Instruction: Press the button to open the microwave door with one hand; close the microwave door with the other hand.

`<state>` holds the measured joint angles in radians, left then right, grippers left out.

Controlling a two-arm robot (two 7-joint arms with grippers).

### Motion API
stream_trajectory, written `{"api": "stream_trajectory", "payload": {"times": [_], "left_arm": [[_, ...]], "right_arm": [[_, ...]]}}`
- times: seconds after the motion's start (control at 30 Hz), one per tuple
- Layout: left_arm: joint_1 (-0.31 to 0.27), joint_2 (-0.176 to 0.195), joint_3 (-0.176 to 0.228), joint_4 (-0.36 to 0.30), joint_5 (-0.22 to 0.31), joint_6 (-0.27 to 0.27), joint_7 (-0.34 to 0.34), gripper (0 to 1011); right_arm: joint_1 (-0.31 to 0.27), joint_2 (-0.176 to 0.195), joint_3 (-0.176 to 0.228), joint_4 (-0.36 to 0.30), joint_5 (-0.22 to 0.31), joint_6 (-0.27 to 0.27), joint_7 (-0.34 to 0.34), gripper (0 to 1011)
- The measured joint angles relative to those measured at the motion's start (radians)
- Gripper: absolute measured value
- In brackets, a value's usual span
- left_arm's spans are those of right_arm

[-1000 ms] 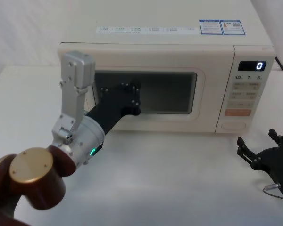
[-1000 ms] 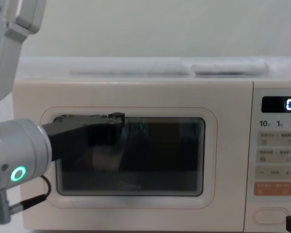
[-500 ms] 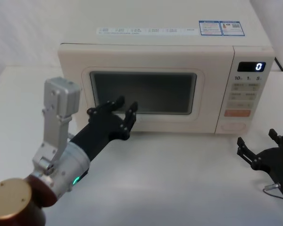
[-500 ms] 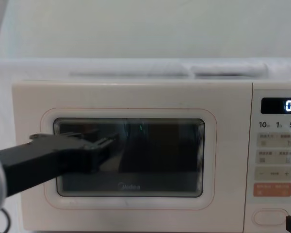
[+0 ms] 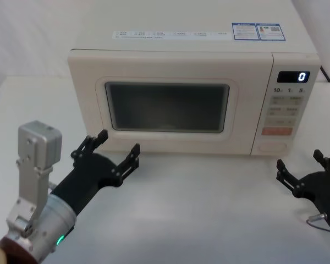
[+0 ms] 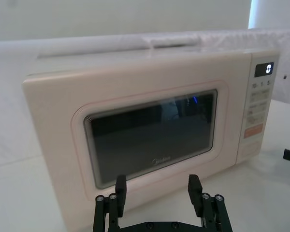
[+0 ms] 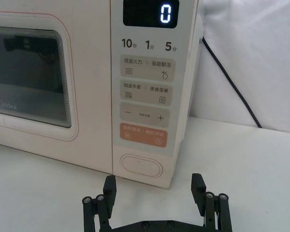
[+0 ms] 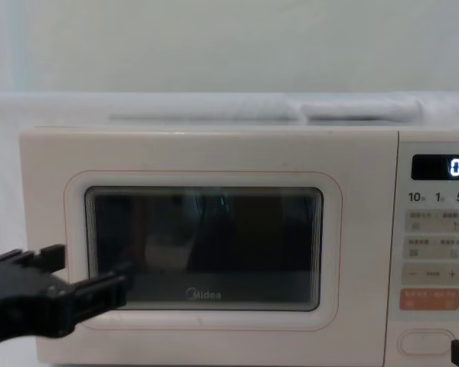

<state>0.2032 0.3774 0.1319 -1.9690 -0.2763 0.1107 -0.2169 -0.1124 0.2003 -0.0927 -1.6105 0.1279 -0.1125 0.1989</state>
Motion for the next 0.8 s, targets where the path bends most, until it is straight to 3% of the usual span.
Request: {"api": "stream_trajectory", "payload": {"times": [0.27,0.8], "left_arm": [[0.047,-0.007,-0.019,0.019,-0.003,-0.021,0.002,1001],[0.072,-0.028,-0.027,0.065,0.002,-0.036,0.012,1001]], "right_arm": [[0.0,0.0,0.0,0.0,0.0,0.0,0.0,1002],[0.0,0.0,0.0,0.0,0.0,0.0,0.0,1002]]}}
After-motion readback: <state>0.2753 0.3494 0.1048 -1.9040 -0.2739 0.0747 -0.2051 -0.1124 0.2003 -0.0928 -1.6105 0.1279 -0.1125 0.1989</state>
